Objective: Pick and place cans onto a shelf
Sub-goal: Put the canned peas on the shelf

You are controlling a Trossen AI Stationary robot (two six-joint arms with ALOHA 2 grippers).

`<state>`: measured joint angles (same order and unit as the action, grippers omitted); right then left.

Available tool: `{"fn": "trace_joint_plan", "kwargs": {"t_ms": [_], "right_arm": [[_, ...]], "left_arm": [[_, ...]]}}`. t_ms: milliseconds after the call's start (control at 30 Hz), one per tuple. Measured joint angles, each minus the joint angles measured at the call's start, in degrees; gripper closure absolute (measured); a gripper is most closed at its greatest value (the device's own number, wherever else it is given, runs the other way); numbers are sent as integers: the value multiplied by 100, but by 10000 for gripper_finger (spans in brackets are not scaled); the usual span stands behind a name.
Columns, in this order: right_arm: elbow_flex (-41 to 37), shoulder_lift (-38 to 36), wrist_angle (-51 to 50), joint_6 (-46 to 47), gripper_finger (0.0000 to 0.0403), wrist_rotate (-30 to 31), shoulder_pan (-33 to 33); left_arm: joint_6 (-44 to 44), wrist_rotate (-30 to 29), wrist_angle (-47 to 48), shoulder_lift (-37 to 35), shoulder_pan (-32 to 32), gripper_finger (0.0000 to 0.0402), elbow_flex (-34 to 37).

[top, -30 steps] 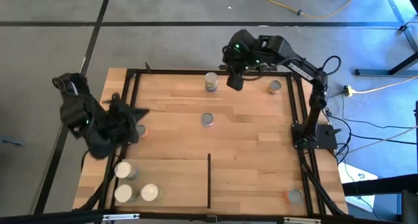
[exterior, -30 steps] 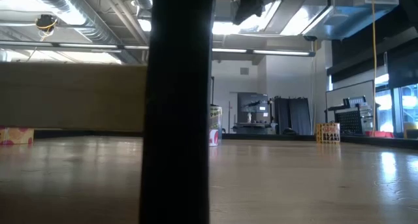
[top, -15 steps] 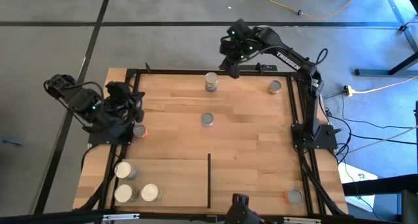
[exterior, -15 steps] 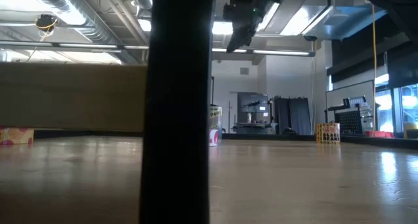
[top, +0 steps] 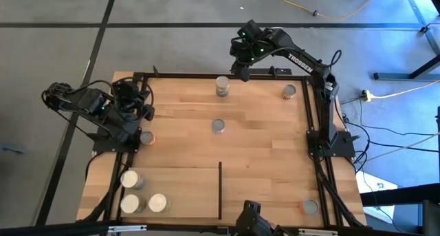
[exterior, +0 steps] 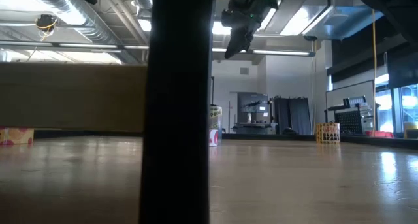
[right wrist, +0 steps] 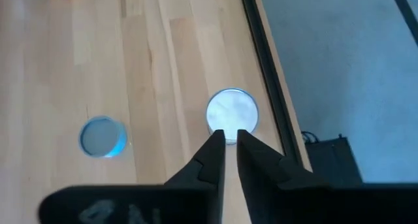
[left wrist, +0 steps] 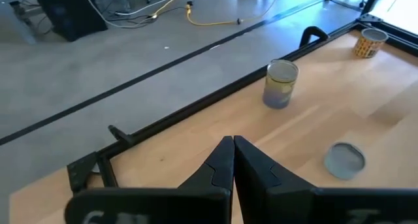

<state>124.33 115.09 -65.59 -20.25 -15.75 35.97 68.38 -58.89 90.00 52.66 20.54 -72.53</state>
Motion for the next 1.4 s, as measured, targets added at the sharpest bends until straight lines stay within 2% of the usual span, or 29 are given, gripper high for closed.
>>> {"fn": "trace_joint_plan", "kwargs": {"t_ms": [333, 467, 1000, 1100, 1400], "right_arm": [[0, 5, 407, 394, 291, -2, 13], [2, 94, 541, 942, 288, -309, 146], [4, 1164, 760, 1203, 288, -662, 531], [4, 1313, 728, 990, 288, -669, 554], [4, 1329, 534, -505, 288, -769, 548]], "left_arm": [[3, 220, 0, 15, -164, 400, 0], [2, 224, 0, 15, -234, 401, 0], [188, 222, -17, 15, -768, 400, 0], [190, 225, -19, 15, -826, 400, 0], [192, 227, -17, 15, -916, 400, 0]]}}
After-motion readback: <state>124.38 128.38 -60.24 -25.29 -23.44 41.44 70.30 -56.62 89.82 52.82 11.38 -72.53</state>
